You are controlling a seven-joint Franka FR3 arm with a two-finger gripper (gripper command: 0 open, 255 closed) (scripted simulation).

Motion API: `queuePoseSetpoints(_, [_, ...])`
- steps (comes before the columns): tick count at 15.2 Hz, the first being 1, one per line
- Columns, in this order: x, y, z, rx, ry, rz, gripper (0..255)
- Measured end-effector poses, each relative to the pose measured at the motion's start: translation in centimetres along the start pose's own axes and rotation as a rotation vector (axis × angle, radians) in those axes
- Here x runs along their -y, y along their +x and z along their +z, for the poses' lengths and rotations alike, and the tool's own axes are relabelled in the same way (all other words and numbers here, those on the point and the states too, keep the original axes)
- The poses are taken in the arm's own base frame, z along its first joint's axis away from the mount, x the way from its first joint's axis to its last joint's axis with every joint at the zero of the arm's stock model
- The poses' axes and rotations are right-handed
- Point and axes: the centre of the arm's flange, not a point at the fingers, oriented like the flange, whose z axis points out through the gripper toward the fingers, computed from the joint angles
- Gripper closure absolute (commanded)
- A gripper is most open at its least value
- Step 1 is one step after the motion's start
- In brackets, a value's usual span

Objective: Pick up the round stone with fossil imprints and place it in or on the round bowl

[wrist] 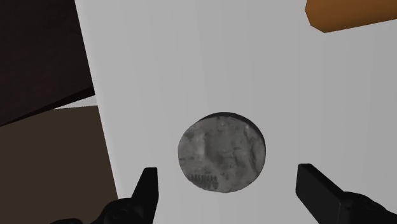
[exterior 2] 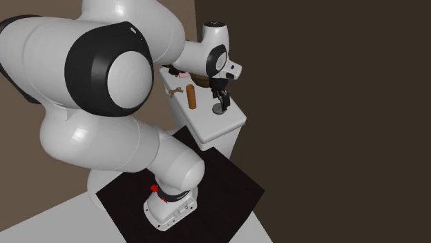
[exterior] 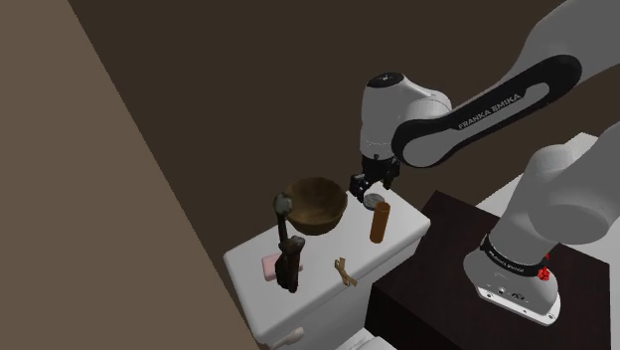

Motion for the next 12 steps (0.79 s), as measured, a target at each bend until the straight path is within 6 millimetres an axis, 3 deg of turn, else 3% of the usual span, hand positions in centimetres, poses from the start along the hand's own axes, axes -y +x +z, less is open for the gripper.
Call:
queuePoseSetpoints(5, [-0.1,-0.1,2.5,0.003,0.004,0.003,0])
queuePoseSetpoints(11, [-0.1,-0.1,2.9,0.002,0.005,0.003,0])
queuePoseSetpoints(12, [-0.1,-0.1,2.9,0.002,0.005,0.003,255])
